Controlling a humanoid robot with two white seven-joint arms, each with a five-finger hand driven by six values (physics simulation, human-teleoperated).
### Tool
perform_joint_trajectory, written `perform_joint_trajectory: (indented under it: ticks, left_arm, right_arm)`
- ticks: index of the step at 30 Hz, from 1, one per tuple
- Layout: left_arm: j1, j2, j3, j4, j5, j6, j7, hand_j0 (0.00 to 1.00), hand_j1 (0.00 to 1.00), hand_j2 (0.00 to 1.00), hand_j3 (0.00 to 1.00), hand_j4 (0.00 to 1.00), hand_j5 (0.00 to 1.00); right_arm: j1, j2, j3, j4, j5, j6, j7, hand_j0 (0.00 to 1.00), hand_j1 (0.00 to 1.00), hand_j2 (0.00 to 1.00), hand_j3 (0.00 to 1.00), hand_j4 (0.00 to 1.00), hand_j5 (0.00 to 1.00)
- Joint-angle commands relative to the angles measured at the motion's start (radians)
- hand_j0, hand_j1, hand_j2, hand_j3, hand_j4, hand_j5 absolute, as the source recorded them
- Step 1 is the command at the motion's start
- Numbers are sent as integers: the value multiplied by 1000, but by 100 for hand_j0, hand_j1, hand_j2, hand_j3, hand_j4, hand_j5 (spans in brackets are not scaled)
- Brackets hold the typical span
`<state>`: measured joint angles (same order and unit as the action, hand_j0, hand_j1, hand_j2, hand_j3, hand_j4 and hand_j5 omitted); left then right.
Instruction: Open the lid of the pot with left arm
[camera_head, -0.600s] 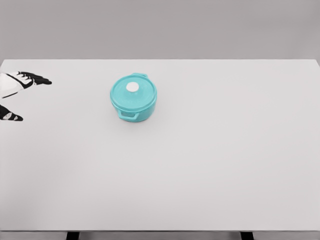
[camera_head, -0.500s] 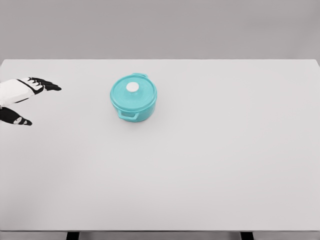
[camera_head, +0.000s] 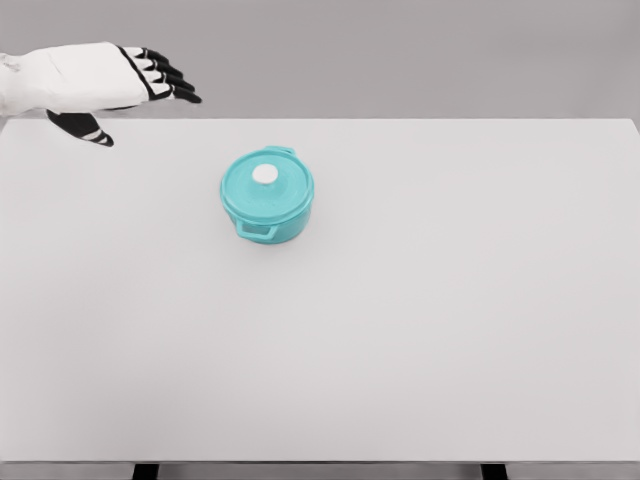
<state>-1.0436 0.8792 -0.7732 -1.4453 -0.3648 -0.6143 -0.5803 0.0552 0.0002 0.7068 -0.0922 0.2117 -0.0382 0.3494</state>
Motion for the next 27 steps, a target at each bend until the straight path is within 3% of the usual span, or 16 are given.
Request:
perform_joint_trajectory:
  ticks: [1,4,6,16,19,27]
  left_arm:
    - [-15,-111,-213,17,0,3,-18,100,100,100,100,100,100]
    - [-78,-203,-264,39,1,3,-23,100,100,100,100,100,100]
    - [-118,-253,-296,98,1,3,-21,100,100,100,100,100,100]
    - [-134,-279,-317,132,3,3,-23,100,100,100,100,100,100]
    - [-136,-284,-333,155,1,3,-24,92,92,92,92,92,92]
    - [-138,-301,-339,198,1,3,-31,88,88,88,88,88,88]
  right_arm:
    - [0,0,0,0,0,0,0,100,100,100,100,100,100]
    - [0,0,0,0,0,0,0,100,100,100,100,100,100]
    - [0,0,0,0,0,0,0,100,100,100,100,100,100]
    - [0,0,0,0,0,0,0,100,100,100,100,100,100]
    - [0,0,0,0,0,0,0,100,100,100,100,100,100]
    - [0,0,0,0,0,0,0,100,100,100,100,100,100]
